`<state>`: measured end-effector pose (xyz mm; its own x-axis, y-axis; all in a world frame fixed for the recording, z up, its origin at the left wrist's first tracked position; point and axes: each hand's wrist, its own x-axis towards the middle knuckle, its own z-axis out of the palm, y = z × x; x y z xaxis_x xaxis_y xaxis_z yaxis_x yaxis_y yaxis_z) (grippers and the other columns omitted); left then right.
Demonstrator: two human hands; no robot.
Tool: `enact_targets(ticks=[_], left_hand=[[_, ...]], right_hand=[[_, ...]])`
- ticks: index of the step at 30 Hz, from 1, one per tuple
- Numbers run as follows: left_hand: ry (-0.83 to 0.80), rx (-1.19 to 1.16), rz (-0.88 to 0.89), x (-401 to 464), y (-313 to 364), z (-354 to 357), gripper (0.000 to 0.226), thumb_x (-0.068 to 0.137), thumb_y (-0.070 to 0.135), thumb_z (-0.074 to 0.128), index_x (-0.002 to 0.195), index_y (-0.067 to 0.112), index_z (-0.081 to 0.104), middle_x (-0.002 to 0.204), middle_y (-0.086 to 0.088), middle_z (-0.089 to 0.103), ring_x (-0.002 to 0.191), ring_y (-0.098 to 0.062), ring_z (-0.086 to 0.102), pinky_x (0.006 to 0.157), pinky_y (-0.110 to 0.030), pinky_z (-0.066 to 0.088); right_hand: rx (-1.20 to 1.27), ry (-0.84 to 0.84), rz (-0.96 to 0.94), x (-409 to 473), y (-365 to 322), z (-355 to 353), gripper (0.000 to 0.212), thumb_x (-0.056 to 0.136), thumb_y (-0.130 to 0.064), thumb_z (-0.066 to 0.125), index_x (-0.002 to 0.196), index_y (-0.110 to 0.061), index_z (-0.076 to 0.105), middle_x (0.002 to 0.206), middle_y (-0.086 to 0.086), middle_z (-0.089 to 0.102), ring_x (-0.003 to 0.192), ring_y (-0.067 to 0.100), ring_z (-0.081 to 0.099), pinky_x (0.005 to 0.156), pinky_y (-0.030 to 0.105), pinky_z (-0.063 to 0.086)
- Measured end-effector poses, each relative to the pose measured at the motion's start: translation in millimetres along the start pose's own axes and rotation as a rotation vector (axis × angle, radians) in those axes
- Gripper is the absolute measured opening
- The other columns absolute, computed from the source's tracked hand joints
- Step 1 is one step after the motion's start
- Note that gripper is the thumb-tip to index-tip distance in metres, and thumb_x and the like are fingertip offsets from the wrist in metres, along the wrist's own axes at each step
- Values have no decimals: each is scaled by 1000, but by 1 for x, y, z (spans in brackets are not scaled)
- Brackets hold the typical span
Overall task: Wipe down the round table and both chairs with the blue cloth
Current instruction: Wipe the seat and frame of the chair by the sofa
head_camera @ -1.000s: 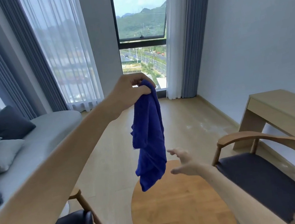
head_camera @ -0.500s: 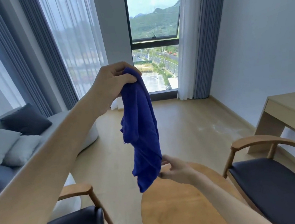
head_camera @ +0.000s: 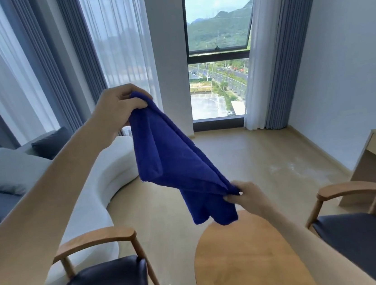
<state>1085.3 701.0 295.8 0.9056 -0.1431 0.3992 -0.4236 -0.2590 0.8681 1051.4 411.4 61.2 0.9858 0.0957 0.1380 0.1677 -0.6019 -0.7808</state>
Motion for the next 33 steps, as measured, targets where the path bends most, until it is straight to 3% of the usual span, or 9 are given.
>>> enact_targets(ticks=[4,9,12,15,19,22,26,30,33], left_hand=[[46,-19,-133,-1,-34,-18,27,88,-1,55,78,18,69,85,0,66,85,-17,58,64,-25,51],[47,-84,-186,4,-46,-14,25,88,-1,54,81,16,70,89,-3,66,91,-19,58,71,-32,53],[25,-26,-208,6,-51,-13,22,88,-1,54,83,13,70,87,-4,65,84,-17,57,68,-29,50],[-13,95,-263,5,-66,-13,21,90,0,54,86,13,69,88,-4,64,80,-15,58,62,-26,49],[-93,272,-348,-2,-96,-1,20,89,-3,53,84,11,66,90,-9,63,78,-17,60,53,-22,50],[-173,435,-394,-9,-117,18,19,86,-5,52,85,10,63,95,-17,64,84,-26,61,67,-34,55],[-333,734,-256,-22,-113,62,15,89,9,55,102,13,61,105,-7,64,92,-20,57,76,-27,45],[-461,475,-44,-40,-72,115,12,92,30,60,94,19,60,89,4,66,79,-8,60,63,-20,44],[-685,386,-32,-56,-59,140,15,92,33,59,99,19,60,94,3,69,85,-11,65,74,-27,52]], right_hand=[[154,-116,18,-10,-4,-49,14,82,-11,74,80,-3,62,70,-1,64,66,9,59,60,17,46],[282,-212,12,-29,-21,-76,31,89,-29,61,98,0,65,85,7,70,78,16,65,71,23,52],[382,-148,55,-40,-28,-92,36,90,-33,54,113,-9,67,99,11,72,91,20,67,79,28,54],[337,-78,58,-44,-36,-109,33,92,-33,52,109,-9,68,92,7,71,87,20,66,78,28,54],[138,41,33,-38,-57,-125,31,97,-28,51,99,-2,68,88,18,69,78,21,62,78,34,51],[1,132,-30,-30,-80,-123,30,97,-30,52,95,-5,69,86,15,69,73,17,60,69,30,49],[-126,137,-101,-15,-106,-112,28,96,-32,54,86,-11,69,74,8,67,60,8,55,58,22,44],[-240,93,-156,-5,-119,-100,26,95,-34,54,80,-17,66,67,-6,63,60,4,57,57,16,42],[-307,85,-165,-8,-115,-97,29,96,-34,53,81,-11,66,71,-1,65,66,13,60,61,23,46]])
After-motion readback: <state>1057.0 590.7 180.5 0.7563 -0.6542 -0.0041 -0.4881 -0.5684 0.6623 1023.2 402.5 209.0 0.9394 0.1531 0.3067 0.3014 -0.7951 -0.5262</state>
